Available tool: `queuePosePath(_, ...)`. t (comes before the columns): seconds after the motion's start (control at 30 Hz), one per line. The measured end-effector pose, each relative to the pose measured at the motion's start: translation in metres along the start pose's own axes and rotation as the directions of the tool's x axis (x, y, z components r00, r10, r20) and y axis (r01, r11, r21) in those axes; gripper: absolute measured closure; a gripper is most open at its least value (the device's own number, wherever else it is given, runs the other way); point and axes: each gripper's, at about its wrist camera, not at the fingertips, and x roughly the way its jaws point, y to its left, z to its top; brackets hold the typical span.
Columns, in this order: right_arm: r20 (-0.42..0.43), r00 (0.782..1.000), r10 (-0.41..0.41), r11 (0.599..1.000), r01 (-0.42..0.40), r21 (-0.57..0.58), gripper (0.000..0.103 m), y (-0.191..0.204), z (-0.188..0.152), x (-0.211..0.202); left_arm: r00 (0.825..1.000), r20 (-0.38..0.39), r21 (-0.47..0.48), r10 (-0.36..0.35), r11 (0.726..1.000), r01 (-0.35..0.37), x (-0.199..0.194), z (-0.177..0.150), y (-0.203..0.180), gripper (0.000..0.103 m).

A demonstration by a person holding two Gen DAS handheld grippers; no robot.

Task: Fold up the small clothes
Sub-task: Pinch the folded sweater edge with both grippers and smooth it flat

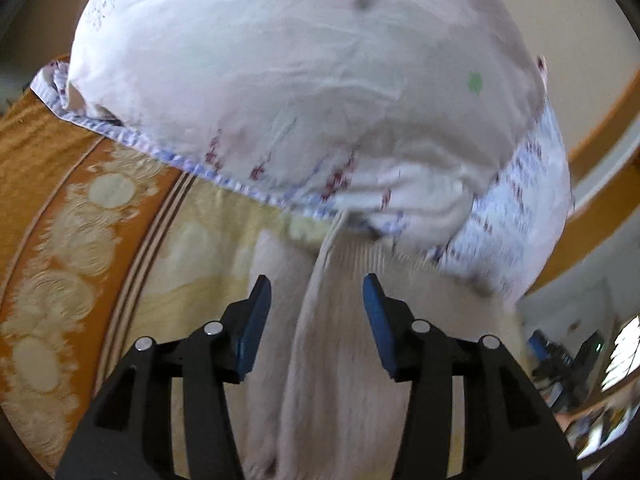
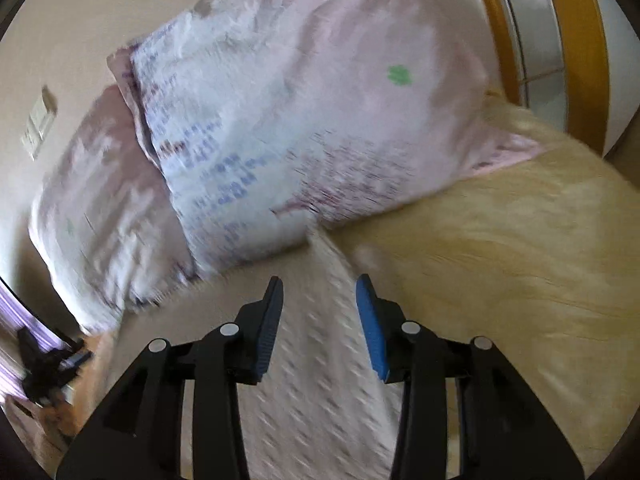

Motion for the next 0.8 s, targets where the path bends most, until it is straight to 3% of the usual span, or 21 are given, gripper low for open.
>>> queuePosePath(0.17, -0.076, 0.995, -0.063, 0.997, 0.061, -0.04, 0.063, -0.02, -0.026, 0.0, 0.996, -0.073, 0.097, 0.041, 0.995, -0.034, -0.001, -0.022, -0.001, 0.056)
queuePosePath(0.4, -0.138, 0.984, -0.109, 0.991, 0.096, -0.094, 0.065, -0.025, -0.041, 0.014, 0.988, -0.137, 0.094, 0.075, 0.994, -0.063, 0.011, -0.045, 0.006, 0.056)
queuePosePath(0.47, -0.144, 0.986, -0.088, 0.992, 0.075, -0.097, 0.081, -0.025, -0.043, 0.016, 0.986, -0.145, 0.1, 0.088, 0.992, -0.074, 0.015, -0.048, 0.004, 0.056)
queuePosePath(0.5, -0.138, 0.987, -0.083, 0.992, 0.069, -0.104, 0.084, -0.023, -0.045, 0.015, 0.985, -0.145, 0.104, 0.092, 0.992, -0.077, 0.017, -0.049, 0.003, 0.056)
queuePosePath(0.67, -0.08, 0.99, -0.114, 0.98, 0.099, -0.174, 0.094, -0.01, -0.047, 0.003, 0.987, -0.131, 0.118, 0.098, 0.99, -0.082, 0.014, -0.05, 0.003, 0.08)
queuePosePath(0.8, -0.036, 0.992, -0.117, 0.973, 0.107, -0.206, 0.095, -0.001, -0.048, -0.01, 0.989, -0.126, 0.113, 0.079, 0.991, -0.065, 0.011, -0.051, 0.004, 0.085)
